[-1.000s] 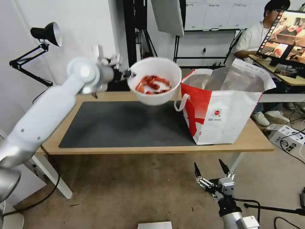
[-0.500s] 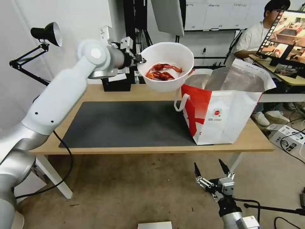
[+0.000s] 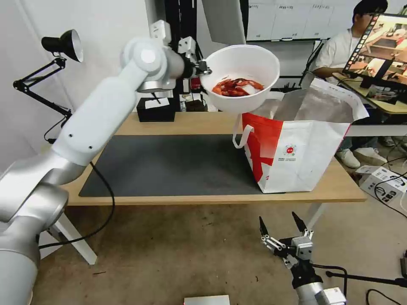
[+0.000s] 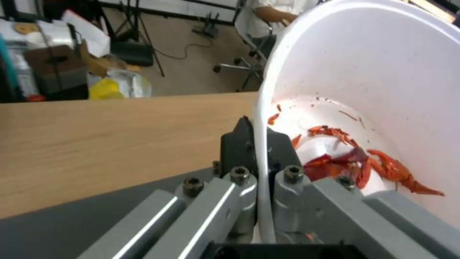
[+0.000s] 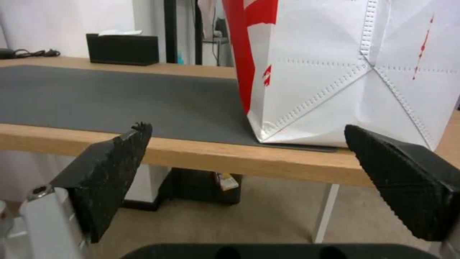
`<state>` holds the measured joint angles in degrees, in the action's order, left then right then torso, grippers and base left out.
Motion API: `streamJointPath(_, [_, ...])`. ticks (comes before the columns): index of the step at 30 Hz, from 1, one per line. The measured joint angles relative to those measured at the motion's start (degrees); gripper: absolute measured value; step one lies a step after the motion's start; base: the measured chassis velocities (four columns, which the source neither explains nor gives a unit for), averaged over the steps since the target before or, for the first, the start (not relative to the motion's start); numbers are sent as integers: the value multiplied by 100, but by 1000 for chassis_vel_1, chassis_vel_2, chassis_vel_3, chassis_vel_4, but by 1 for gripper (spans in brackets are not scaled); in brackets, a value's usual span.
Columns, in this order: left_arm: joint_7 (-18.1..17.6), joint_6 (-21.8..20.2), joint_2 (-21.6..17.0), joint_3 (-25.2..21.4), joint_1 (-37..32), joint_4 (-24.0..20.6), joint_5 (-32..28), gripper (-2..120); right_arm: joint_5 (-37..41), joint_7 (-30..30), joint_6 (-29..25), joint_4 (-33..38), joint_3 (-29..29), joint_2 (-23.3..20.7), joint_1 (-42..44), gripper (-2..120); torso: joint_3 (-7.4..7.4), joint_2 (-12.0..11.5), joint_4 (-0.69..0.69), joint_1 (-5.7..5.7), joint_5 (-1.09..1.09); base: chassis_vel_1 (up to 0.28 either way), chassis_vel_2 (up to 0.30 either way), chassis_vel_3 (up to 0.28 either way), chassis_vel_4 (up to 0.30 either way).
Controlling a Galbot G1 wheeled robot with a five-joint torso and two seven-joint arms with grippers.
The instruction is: Pick up the trash from the table and place it into the takeout bag.
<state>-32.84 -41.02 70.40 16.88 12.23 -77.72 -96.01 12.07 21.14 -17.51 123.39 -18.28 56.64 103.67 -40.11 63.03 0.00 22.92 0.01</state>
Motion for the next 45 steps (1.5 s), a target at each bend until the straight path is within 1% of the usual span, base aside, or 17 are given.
streamJointPath(1, [0, 0, 0, 0, 0, 0, 0, 0, 0, 0, 0, 0, 0, 0, 0, 100, 0, 0, 0, 0, 0, 0, 0, 0, 0])
streamJointPath(4, [-27, 0, 577, 28, 101, 396, 112, 0, 0, 0, 0, 0, 0, 0, 0, 100, 0, 0, 0, 0, 0, 0, 0, 0, 0])
streamJointPath(5, [-27, 0, 577, 28, 101, 396, 112, 0, 0, 0, 0, 0, 0, 0, 0, 100, 0, 0, 0, 0, 0, 0, 0, 0, 0])
streamJointPath(8, [-19, -8, 1127, 27, 237, 842, 256, 0, 0, -1, 0, 0, 0, 0, 1, 100, 0, 0, 0, 0, 1, 0, 0, 0, 0])
streamJointPath(9, [-19, -8, 1127, 27, 237, 842, 256, 0, 0, -1, 0, 0, 0, 0, 1, 100, 0, 0, 0, 0, 1, 0, 0, 0, 0])
streamJointPath(12, [1, -8, 1551, 29, 346, 1126, 410, 0, 0, 0, 0, 0, 0, 0, 0, 100, 0, 0, -1, 0, 1, 0, 0, 0, 0])
streamJointPath(17, [19, 100, 1817, 148, 367, 1294, 617, 0, -1, 0, 0, 0, 0, 0, 0, 100, 0, 0, -1, -1, 0, 0, 0, 0, 0])
streamJointPath(19, [130, 343, 1898, 278, 333, 1323, 917, 0, -1, 0, 0, 0, 0, 0, 0, 100, 1, 0, 0, 0, 0, 0, 0, 0, 0])
streamJointPath(21, [172, 490, 1910, 364, 296, 1322, 1095, 0, 0, 0, 0, 0, 0, 0, 0, 100, 1, 0, -1, -1, 0, 0, 0, 0, 0])
streamJointPath(23, [290, 919, 1890, 572, 216, 1304, 1496, 0, 0, 0, 0, 0, 0, 0, 0, 100, 0, 0, -1, -1, 0, 0, 0, 0, 0])
streamJointPath(24, [290, 919, 1890, 572, 216, 1304, 1496, 0, 0, 0, 0, 0, 0, 0, 0, 100, 0, 0, -1, -1, 0, 0, 0, 0, 0])
streamJointPath(25, [465, 1426, 1839, 768, 150, 1277, 1944, 0, 0, 0, 0, 0, 0, 0, 0, 100, 0, 0, 0, 0, -1, 0, 0, 0, 0])
streamJointPath(26, [566, 1671, 1790, 880, 115, 1241, 2174, 0, 0, 0, 0, 0, 0, 0, 1, 100, 0, 0, 1, -1, -1, 0, 0, 0, 0])
streamJointPath(31, [854, 2114, 1475, 1274, 17, 921, 2640, 0, 0, 0, 0, 0, 0, 0, 1, 100, 0, 0, 0, -1, -1, 0, 0, 0, 0])
streamJointPath(39, [1020, 2052, 1177, 1432, -69, 607, 2622, 0, 0, 0, 0, 0, 0, 0, 1, 100, 0, 0, 1, -1, -2, 0, 0, 0, 0])
streamJointPath(43, [1178, 1638, 1016, 1458, -86, 453, 2399, 0, 0, 0, 0, 0, 0, 0, 0, 100, 0, 0, 1, -1, -3, 0, 0, 0, 0])
streamJointPath(45, [1237, 1232, 993, 1424, -84, 429, 2214, 0, 0, 0, 0, 0, 0, 0, 1, 100, 0, 0, 0, -1, -2, 0, 0, 0, 0])
